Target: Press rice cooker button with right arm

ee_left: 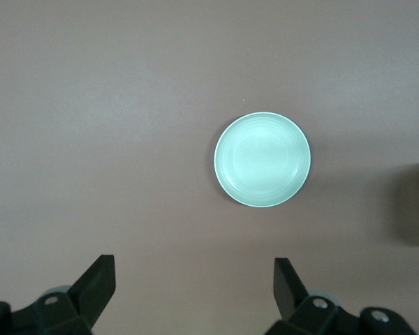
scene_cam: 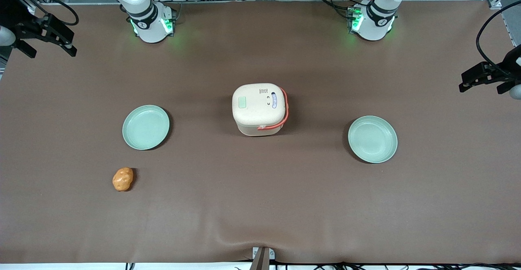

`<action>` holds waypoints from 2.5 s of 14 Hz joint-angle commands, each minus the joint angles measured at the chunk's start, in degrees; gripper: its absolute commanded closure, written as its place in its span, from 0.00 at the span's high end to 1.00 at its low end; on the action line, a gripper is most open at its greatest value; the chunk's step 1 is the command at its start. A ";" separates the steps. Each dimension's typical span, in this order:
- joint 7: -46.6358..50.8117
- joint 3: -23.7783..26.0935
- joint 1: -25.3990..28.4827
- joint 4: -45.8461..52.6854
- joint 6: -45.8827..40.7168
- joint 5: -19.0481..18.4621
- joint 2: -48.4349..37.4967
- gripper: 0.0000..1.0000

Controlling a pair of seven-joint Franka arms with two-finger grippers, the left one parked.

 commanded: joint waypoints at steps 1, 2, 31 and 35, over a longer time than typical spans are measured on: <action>1.04 -0.15 1.57 0.00 2.47 0.99 1.12 1.00; 1.04 -0.06 2.45 0.00 3.44 1.08 1.55 1.00; 31.54 -0.23 34.80 -5.71 26.82 -0.77 26.78 0.00; 34.43 -0.23 36.47 -5.72 28.14 -0.77 28.71 0.00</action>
